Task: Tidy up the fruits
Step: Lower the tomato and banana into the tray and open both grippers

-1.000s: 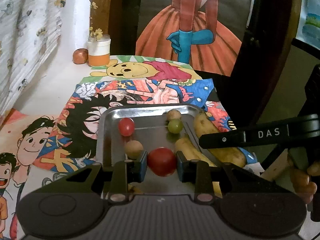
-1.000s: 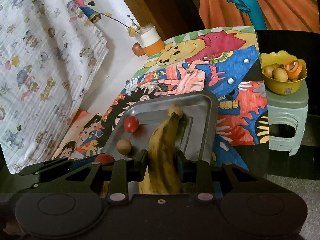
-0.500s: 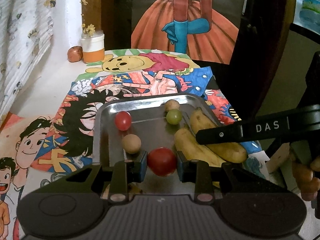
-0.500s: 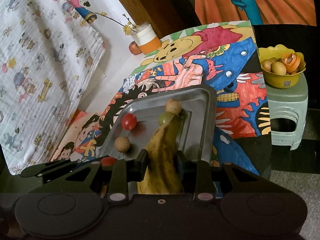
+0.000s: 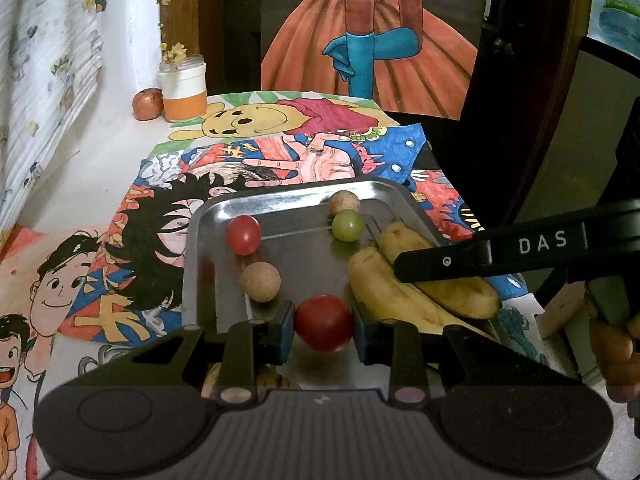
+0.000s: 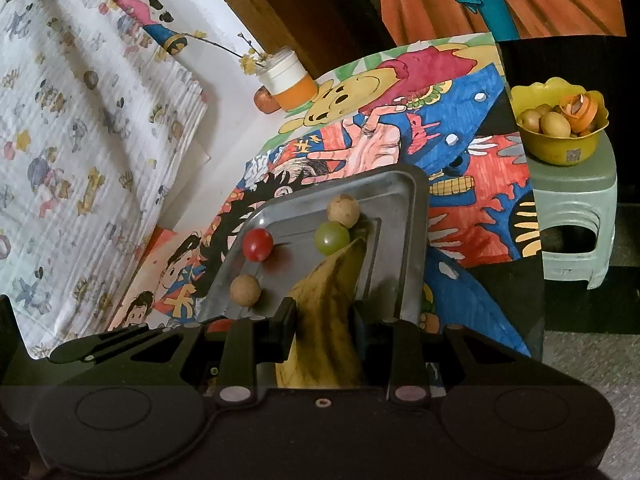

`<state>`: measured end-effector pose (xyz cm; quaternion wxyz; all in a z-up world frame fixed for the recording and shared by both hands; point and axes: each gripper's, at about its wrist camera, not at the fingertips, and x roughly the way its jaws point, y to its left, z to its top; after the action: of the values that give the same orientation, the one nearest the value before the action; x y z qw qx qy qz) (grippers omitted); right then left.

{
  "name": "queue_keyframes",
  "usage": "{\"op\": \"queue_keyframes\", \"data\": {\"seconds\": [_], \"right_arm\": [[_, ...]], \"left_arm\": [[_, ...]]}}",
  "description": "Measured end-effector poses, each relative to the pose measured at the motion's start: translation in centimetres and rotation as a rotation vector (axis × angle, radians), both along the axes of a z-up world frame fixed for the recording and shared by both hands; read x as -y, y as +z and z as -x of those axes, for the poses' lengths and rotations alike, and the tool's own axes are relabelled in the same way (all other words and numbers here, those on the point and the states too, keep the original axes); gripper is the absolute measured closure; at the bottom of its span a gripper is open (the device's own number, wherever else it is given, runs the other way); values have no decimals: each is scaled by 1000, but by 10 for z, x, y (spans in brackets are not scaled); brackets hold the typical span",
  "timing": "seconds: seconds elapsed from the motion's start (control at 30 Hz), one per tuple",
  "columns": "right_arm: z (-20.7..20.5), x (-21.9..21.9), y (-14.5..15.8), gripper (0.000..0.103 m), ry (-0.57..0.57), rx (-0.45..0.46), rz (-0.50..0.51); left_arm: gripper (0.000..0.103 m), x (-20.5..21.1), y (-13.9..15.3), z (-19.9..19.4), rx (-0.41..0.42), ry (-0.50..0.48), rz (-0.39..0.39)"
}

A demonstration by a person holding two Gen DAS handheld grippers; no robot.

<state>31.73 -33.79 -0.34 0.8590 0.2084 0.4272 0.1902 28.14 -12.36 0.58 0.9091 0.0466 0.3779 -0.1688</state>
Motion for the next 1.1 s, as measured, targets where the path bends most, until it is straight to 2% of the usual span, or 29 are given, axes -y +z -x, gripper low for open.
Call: {"op": "queue_keyframes", "data": {"seconds": [0.73,0.83,0.9,0.93,1.1], "right_arm": [[1,2,0,63,-4,1,12],[2,2,0,61,-2,3,16],[2,2,0,61,-4,3,16],[2,2,0,61,-4,3,16],[2,3,0,59,-5,6,16]], "left_arm": [[69,-1,1,0,-3,12,9],[64,-1,1,0,-2,13,8],[54,-1,1,0,1,16,7],[46,-1,2,1,6,20,5],[42,0,6,2,19,25,2]]}}
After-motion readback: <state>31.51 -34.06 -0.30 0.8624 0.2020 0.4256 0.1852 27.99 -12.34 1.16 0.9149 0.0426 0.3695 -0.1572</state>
